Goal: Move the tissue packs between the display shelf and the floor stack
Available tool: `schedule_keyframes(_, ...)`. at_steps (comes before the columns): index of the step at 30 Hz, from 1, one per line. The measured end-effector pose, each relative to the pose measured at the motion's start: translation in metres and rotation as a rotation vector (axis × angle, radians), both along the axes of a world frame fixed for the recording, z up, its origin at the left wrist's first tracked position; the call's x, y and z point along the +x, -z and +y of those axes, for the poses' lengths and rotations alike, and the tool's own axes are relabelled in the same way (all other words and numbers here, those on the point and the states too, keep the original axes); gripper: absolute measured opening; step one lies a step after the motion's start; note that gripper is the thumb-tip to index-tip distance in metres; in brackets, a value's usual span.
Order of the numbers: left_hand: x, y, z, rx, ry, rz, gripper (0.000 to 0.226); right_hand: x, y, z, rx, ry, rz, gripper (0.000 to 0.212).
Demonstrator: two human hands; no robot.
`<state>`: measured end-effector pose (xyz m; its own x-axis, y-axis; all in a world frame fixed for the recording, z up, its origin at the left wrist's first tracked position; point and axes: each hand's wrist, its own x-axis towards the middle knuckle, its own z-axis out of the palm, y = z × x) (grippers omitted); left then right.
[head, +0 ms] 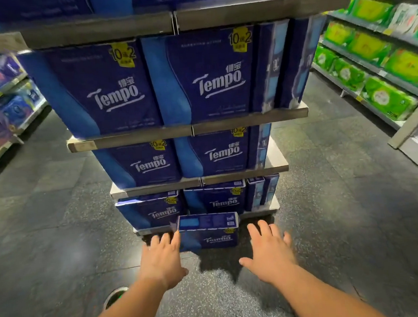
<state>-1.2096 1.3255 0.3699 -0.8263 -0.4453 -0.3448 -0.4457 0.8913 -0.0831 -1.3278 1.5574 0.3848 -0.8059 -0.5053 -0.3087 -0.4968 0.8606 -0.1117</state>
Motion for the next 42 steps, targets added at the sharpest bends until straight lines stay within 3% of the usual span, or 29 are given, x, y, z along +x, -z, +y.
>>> schedule_keyframes(11,-0.132,0.119,-0.075,0.052,-0.024,-0.025,0.106,-0.134,0.132,-0.074,0.026,0.005,-0.059,0.1)
schedule_keyframes(21,-0.218,0.38,-0.151,0.025,0.087,-0.117,0.127,-0.2,0.393,-0.138,0.071,-0.035,-0.145,0.115)
schedule_keyframes(27,-0.269,0.524,-0.2,0.128,0.079,-0.171,0.141,-0.263,0.527,-0.178,0.095,-0.07,-0.156,0.131)
schedule_keyframes(30,-0.274,0.572,-0.202,0.047,0.089,-0.04,0.136,-0.278,0.575,-0.187,0.089,-0.079,-0.131,0.132)
schedule_keyframes(32,-0.273,0.587,-0.204,0.007,0.094,0.072,0.13,-0.277,0.591,-0.19,0.065,-0.047,-0.084,0.127)
schedule_keyframes(42,-0.247,0.55,-0.195,0.088,0.063,0.031,0.12,-0.25,0.556,-0.191,0.048,-0.031,-0.025,0.117)
